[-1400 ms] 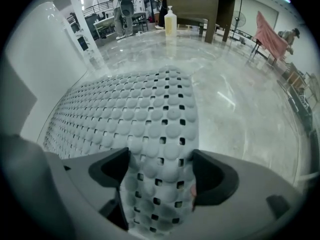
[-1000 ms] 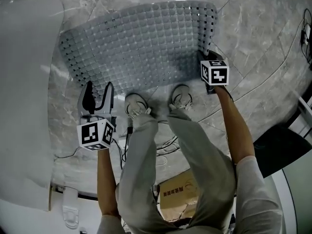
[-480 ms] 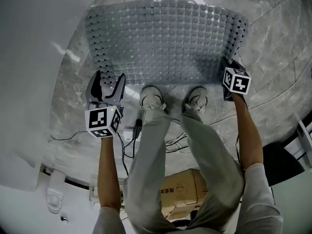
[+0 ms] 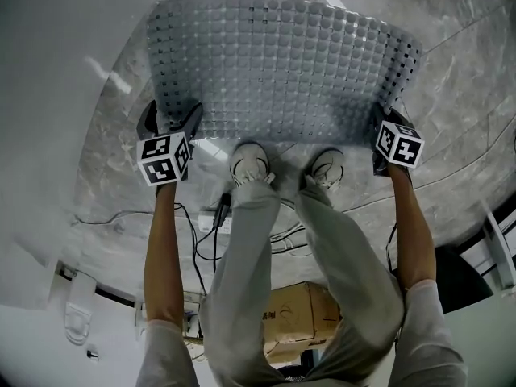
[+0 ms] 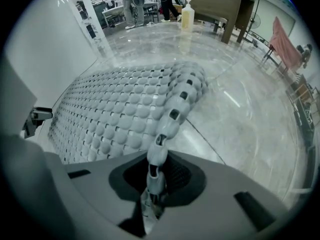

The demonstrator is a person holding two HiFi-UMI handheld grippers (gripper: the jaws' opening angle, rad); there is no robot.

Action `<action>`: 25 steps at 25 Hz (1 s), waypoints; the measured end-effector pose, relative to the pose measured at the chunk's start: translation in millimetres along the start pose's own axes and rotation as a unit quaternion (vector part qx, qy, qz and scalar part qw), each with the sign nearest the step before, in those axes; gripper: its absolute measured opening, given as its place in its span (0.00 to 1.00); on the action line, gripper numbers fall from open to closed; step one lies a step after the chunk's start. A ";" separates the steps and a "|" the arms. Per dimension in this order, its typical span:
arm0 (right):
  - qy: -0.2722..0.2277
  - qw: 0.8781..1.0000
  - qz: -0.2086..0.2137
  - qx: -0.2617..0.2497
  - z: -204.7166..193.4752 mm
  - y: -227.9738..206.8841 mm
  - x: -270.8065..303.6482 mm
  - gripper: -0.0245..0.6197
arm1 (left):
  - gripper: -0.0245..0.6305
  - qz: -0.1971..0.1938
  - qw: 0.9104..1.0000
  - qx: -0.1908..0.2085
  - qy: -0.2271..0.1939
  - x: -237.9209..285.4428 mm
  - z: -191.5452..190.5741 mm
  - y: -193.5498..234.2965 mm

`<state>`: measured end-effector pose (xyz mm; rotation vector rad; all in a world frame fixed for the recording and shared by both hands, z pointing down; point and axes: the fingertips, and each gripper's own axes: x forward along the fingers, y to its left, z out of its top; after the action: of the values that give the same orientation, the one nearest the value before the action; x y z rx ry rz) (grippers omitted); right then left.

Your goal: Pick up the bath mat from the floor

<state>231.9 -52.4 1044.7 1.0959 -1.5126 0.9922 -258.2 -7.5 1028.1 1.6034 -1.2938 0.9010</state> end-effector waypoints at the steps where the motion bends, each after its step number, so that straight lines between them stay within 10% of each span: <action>1: 0.000 1.000 0.001 0.000 -0.1 -0.3 0.1 0.13 | 0.77 0.003 1.000 -0.007 0.006 5.5 -1.6 3.7; 25: -0.016 1.000 0.013 -0.005 0.5 -0.9 -0.6 0.13 | 0.75 0.037 0.997 -0.007 0.068 30.3 -0.6 -1.5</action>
<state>232.7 -53.0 1044.1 1.0914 -1.5604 0.9876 -250.7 -17.6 1055.8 1.4644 -1.2669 1.0262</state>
